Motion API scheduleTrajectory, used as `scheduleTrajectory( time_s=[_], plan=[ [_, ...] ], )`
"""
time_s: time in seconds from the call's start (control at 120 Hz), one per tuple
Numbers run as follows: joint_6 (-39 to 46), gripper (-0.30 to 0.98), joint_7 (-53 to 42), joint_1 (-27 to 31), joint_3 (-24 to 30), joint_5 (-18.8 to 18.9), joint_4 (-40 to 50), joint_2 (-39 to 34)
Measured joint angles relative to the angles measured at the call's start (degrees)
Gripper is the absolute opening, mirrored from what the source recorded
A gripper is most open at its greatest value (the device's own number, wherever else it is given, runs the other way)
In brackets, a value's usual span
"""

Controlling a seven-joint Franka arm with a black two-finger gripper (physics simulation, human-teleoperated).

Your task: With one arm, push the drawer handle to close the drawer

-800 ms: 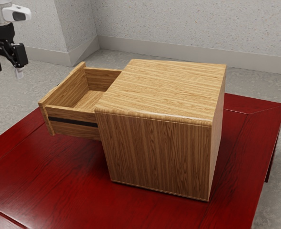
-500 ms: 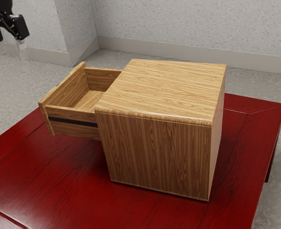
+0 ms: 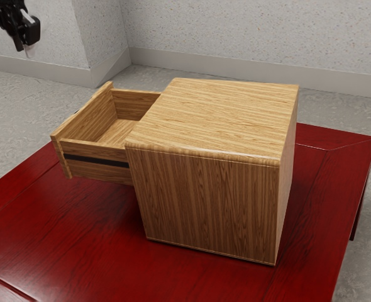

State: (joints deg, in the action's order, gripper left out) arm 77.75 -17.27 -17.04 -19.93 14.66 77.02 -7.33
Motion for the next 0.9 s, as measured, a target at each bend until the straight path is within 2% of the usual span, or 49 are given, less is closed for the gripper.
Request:
scheduleTrajectory(
  time_s=[0.075,0.175,0.3,0.542,0.708,0.9],
  plan=[
    [0.2,0.06,-2.3,-0.3,-0.2,0.4,1.3,-0.1],
    [1.2,-0.01,-5.0,-9.5,-8.5,1.7,3.2,-0.8],
    [2.8,-0.06,-7.8,-26.5,-24.1,3.9,4.5,-1.7],
    [7.1,-0.09,-11.8,-50.0,-46.6,9.3,9.4,-7.2],
    [10.8,-0.10,-13.9,-59.8,-55.4,15.0,12.3,-13.4],
    [14.8,-0.10,-15.9,-66.4,-59.1,23.2,14.7,-22.1]
  ],
)
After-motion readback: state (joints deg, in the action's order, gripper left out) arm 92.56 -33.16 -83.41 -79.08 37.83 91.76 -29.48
